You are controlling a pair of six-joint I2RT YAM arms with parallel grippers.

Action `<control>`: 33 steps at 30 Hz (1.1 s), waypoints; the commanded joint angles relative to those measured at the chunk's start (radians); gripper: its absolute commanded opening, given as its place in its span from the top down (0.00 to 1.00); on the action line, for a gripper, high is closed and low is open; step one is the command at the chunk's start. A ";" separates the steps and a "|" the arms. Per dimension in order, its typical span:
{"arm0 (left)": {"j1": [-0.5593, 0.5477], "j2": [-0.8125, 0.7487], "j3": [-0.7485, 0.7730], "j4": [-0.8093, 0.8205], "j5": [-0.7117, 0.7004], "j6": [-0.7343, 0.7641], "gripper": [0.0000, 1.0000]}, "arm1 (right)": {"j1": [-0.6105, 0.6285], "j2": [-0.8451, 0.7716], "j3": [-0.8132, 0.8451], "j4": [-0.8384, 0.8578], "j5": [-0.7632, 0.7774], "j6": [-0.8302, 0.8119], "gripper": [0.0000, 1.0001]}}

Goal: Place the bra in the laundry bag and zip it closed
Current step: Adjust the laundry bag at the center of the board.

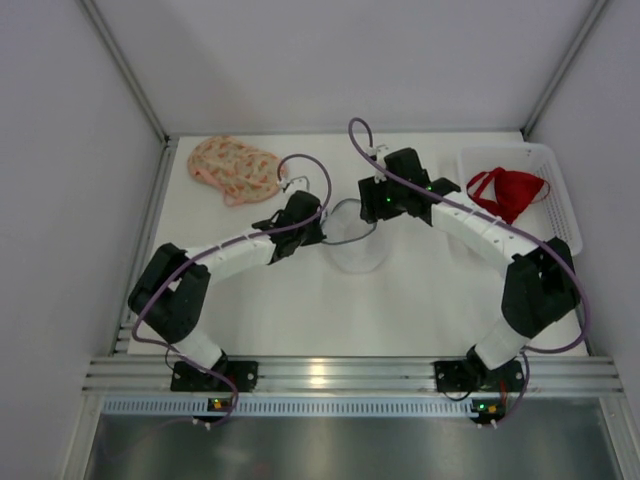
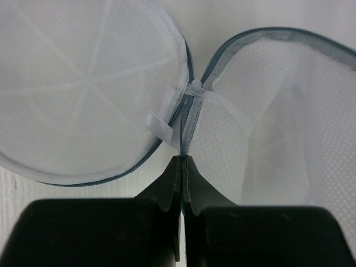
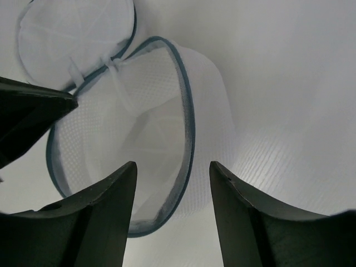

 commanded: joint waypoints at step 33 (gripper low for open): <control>-0.109 -0.519 -0.008 -0.073 -0.448 0.200 1.00 | 0.091 -0.115 0.110 0.061 0.123 0.117 1.00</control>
